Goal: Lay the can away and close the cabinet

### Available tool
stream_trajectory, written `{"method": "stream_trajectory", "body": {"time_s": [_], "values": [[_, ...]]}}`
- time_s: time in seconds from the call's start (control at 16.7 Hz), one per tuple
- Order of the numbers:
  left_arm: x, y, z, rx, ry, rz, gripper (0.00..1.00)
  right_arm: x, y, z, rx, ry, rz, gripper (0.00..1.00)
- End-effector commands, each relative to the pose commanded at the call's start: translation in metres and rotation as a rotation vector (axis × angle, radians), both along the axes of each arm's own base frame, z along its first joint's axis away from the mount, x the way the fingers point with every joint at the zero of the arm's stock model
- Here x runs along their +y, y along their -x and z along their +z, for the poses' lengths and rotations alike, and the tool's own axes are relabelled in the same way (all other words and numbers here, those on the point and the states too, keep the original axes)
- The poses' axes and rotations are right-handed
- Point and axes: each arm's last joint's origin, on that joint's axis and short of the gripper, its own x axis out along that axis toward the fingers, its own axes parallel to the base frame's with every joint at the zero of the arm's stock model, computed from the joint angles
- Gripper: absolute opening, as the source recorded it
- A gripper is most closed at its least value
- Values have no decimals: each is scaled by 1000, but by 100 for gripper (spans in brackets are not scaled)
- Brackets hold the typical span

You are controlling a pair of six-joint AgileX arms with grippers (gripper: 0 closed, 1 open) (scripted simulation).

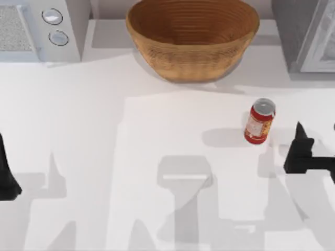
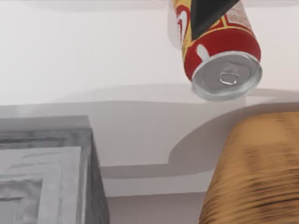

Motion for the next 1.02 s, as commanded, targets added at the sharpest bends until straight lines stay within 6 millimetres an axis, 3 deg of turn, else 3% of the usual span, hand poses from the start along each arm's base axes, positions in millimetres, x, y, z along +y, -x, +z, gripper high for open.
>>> {"method": "stream_trajectory", "body": {"time_s": [0.54,1.02], "values": [[0,0,0,0,0,0,100,53,-29,-34,-81,9,-14,100],[0,0,0,0,0,0,100,76,-37,-76,-117,37,-14,100]]}}
